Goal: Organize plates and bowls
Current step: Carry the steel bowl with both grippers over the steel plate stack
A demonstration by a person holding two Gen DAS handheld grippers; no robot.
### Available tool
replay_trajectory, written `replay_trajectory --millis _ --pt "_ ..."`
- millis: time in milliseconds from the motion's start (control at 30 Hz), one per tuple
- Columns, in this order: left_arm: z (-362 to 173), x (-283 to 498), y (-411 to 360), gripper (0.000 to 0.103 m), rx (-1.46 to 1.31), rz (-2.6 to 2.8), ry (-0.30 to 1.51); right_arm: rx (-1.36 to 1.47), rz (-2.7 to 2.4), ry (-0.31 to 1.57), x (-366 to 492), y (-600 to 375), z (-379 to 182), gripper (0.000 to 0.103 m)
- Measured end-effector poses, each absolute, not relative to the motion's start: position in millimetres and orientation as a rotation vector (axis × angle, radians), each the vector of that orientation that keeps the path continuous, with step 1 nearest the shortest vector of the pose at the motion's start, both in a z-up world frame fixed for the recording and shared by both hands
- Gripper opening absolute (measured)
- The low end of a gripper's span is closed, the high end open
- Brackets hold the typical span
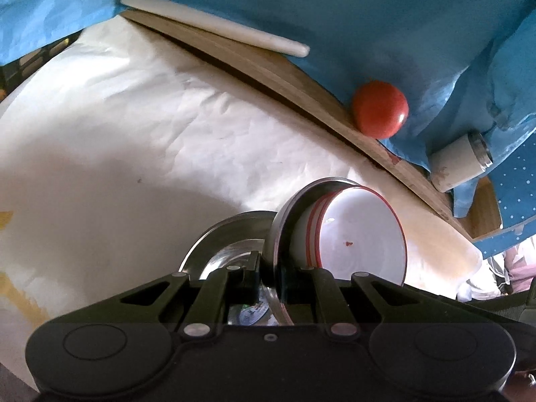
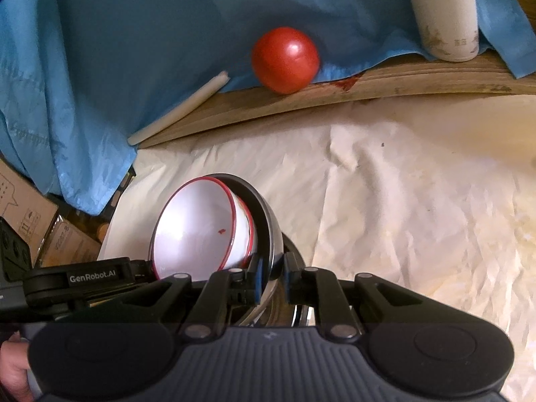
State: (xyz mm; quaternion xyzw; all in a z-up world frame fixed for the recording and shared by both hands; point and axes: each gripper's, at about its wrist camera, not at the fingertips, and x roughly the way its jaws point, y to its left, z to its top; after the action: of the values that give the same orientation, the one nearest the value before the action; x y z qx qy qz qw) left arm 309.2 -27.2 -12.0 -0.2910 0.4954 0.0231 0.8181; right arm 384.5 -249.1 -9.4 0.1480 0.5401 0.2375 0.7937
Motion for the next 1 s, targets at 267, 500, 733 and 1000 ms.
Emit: replay_trajectory --millis 267,500,733,1000 --pt "-15 300 -21 0.011 -0.636 0.080 1.061 0.298 0.535 1.187 384 -239 -14 0.014" --pt "-19 295 -17 0.011 -0.650 0.097 1.070 0.287 0.548 1.202 384 -233 -17 0.014" --pt "-21 291 -16 0.011 -0.657 0.106 1.074 0.278 0.555 1.214 384 -231 -18 0.014" --pt "-25 287 -17 0.011 -0.656 0.116 1.086 0.265 0.565 1.240 384 -230 -25 0.014"
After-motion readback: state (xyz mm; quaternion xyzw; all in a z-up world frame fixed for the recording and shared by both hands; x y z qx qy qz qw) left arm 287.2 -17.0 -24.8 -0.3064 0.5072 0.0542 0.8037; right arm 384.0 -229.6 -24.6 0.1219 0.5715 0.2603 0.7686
